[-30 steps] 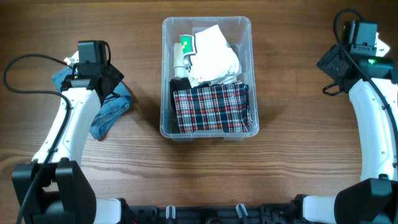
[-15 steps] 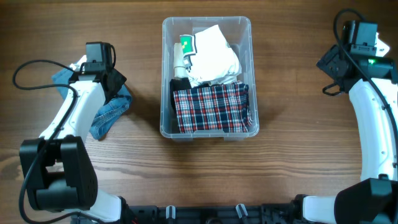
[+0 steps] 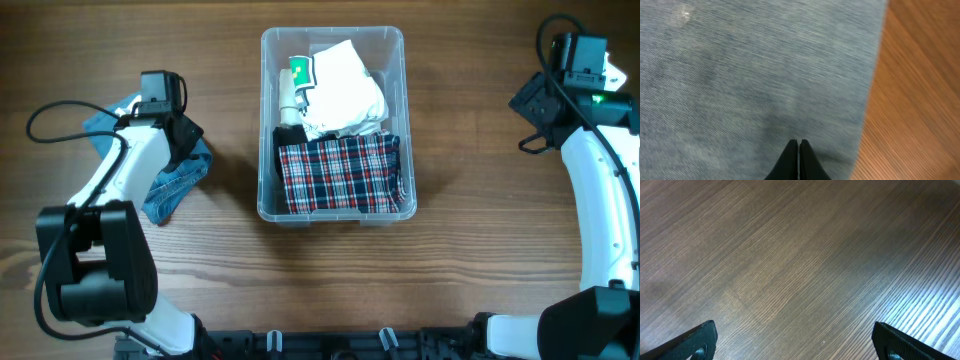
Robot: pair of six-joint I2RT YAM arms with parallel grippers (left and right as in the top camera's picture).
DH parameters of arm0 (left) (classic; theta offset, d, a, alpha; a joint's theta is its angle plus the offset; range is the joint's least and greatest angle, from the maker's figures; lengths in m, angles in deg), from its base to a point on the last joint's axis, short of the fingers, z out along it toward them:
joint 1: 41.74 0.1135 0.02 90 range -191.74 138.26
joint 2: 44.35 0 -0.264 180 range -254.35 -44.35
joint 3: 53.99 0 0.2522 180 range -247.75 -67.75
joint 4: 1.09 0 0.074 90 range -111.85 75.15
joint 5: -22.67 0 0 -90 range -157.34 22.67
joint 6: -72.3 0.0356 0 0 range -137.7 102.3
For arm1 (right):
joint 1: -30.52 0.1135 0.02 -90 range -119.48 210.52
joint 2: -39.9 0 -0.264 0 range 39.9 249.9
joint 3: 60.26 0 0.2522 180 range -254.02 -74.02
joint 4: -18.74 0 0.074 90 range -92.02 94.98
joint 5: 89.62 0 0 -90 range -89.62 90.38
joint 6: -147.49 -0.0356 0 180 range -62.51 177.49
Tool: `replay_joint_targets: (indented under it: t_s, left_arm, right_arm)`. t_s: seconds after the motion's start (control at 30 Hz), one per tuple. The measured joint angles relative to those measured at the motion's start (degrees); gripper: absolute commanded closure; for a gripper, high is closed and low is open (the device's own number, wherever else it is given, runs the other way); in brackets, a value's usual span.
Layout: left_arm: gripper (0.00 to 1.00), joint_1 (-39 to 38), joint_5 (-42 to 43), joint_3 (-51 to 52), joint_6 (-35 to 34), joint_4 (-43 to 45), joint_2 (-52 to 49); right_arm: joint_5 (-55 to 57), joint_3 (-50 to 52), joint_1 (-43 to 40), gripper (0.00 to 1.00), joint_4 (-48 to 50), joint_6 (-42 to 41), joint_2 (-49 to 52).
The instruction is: Pack container
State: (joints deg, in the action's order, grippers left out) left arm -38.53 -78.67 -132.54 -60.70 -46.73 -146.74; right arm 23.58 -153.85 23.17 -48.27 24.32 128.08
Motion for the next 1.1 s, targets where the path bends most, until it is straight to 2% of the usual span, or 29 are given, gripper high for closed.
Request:
replay_joint_targets:
  t_s: [0.3, 1.1]
  left_arm:
    - [0.96, 3.3, 0.0, 0.0, 0.0, -0.7, -0.8]
    - [0.96, 3.3, 0.0, -0.5, 0.0, -2.1, -1.2]
  right_arm:
    - [0.0, 0.0, 0.0, 0.00, 0.0, 0.0, 0.0]
    - [0.0, 0.0, 0.0, 0.00, 0.0, 0.0, 0.0]
